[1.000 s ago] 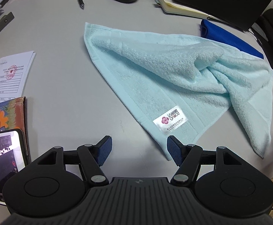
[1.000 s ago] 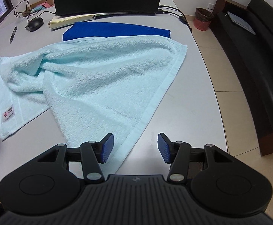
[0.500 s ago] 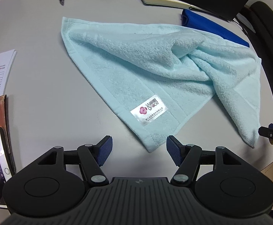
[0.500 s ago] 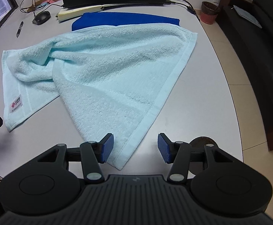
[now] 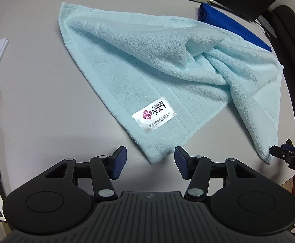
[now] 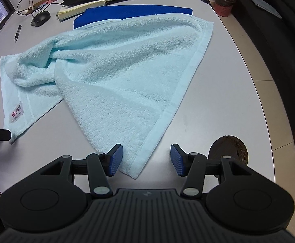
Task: Fold towel
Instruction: 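Move both open grippers to the towel's labeled hem, then close the left gripper on the hem beside the label while the right gripper grasps the corner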
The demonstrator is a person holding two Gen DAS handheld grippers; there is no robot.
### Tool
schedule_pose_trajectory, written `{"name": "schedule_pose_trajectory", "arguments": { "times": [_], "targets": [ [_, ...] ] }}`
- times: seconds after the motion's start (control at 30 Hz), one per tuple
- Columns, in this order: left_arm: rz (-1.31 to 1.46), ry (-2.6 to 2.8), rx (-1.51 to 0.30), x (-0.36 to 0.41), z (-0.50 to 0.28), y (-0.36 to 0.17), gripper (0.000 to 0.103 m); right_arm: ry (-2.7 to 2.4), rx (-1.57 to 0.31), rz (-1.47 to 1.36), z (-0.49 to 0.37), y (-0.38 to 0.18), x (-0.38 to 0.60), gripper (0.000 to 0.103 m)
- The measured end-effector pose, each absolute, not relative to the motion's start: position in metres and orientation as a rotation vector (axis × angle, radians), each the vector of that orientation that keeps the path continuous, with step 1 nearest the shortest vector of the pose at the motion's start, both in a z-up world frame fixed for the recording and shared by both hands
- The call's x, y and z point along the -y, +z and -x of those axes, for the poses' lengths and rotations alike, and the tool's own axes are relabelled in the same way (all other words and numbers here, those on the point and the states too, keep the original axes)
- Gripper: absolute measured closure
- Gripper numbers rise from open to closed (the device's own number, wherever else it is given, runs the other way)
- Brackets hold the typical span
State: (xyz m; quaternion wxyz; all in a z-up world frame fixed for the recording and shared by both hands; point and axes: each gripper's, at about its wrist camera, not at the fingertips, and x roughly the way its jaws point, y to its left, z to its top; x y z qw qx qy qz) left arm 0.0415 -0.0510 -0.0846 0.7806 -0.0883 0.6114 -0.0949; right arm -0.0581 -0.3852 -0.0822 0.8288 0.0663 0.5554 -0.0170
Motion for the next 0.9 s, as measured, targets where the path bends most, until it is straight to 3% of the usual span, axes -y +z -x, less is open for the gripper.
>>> {"name": "schedule_pose_trajectory", "arguments": {
  "times": [0.27,0.47,0.67,0.9],
  "targets": [
    [0.229,-0.207,-1.330,0.053,-0.045,-0.090,0.058,-0.039,-1.198,-0.165,0.055,-0.087,0.387,0.050],
    [0.230,-0.214,-1.330,0.055,-0.047,-0.090,0.078,-0.020,-1.200,-0.171,0.051,-0.088,0.383,0.050],
    [0.212,-0.239,-1.309,0.056,-0.045,-0.087,0.091,0.005,-1.198,-0.139,0.049,-0.087,0.372,0.051],
    [0.198,-0.247,-1.305,0.054,-0.044,-0.084,0.092,0.007,-1.193,-0.123,0.048,-0.086,0.370,0.059]
  ]
}}
